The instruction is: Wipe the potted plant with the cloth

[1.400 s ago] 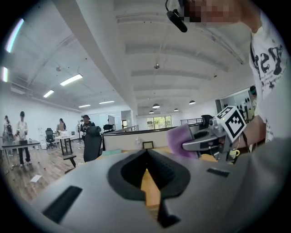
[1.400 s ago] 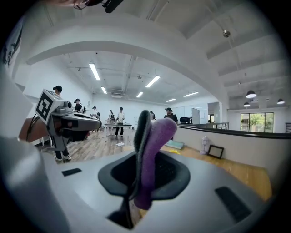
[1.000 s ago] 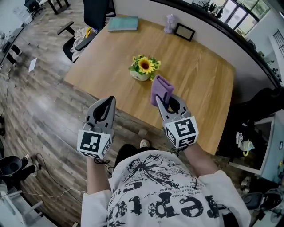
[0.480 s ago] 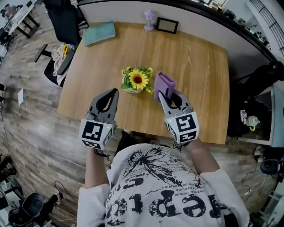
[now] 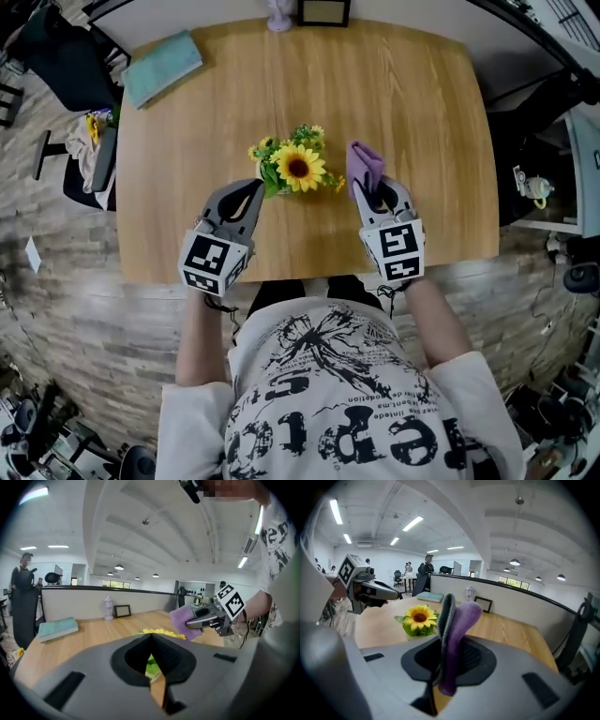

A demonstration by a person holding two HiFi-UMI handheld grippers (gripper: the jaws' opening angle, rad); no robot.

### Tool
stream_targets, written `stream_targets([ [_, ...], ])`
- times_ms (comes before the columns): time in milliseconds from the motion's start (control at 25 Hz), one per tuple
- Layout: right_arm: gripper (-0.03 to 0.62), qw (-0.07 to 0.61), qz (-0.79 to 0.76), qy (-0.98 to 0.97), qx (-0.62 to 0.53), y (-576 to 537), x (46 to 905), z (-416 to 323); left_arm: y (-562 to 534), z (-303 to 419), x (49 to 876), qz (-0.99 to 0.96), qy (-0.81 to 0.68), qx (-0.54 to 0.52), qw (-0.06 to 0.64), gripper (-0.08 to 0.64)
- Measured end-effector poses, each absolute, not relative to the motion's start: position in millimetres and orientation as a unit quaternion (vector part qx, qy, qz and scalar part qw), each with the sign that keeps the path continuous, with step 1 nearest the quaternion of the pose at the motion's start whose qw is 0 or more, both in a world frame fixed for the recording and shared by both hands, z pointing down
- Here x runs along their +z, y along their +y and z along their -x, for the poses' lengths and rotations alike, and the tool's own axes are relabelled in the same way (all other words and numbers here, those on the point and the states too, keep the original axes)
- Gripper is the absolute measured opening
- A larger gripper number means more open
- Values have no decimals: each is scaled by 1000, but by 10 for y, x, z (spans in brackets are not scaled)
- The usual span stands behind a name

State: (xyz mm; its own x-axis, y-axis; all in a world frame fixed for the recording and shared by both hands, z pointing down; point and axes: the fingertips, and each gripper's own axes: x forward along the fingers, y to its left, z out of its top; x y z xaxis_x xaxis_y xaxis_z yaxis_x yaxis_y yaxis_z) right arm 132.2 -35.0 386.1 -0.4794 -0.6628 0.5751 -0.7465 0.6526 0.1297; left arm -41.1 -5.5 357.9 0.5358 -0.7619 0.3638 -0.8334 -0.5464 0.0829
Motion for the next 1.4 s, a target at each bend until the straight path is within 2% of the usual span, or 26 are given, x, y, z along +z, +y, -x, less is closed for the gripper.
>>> stream_targets([
  [560,71,374,-377,-840,114,-554,4897,-1128,-346,412,4575,-889,-374,216,153,3],
  [1400,72,381,-366,-836,150,-416,5202,-586,-384,361,4590,-908,-346,172,162,2],
])
